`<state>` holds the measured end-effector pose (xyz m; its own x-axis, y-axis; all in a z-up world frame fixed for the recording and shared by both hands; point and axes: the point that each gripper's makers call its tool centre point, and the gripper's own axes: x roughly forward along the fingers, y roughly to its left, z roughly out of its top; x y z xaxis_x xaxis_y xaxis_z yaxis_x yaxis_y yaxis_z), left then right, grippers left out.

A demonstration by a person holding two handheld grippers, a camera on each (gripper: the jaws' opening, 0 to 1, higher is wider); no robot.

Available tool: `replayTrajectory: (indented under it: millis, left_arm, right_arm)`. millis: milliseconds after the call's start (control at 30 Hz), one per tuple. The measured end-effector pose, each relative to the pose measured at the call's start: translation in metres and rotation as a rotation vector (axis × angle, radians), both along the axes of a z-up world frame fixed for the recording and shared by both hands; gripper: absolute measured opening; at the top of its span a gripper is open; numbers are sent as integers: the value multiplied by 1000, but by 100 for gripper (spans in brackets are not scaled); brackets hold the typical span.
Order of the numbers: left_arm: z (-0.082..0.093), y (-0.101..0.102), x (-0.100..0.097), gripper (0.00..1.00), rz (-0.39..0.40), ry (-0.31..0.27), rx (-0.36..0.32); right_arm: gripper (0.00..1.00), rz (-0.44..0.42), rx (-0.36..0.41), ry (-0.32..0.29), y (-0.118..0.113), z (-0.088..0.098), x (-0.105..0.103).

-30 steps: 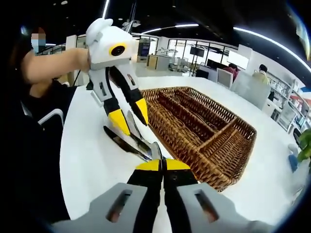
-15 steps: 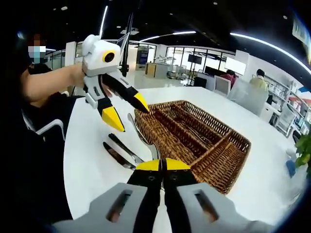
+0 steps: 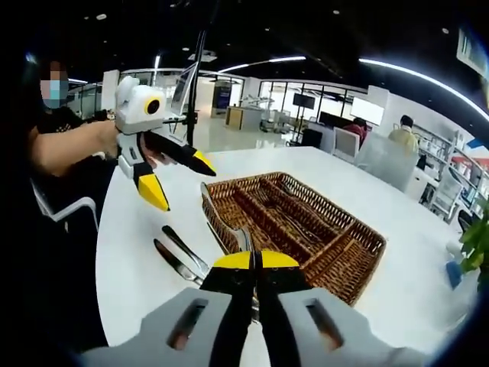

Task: Arrange the knives, forks, and spoons in their matching storage slots by inserting each utensil handle-first until every utensil is classified and aligned in the correct compartment

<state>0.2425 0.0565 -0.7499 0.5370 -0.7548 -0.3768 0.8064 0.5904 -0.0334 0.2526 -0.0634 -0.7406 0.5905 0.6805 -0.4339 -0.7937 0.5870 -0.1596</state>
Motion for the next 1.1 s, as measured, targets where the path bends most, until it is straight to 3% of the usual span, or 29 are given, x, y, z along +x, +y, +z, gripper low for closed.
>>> replayTrajectory:
  millis: [400,1100]
  left_arm:
    - [-3,19,-9,99,84,15,-20]
    - [0,32,-21,100,131,11,-20]
  right_arm:
    - [0,-27,23,-13,-8,8,31]
    - [0,-65,13,-43,-8,13,87]
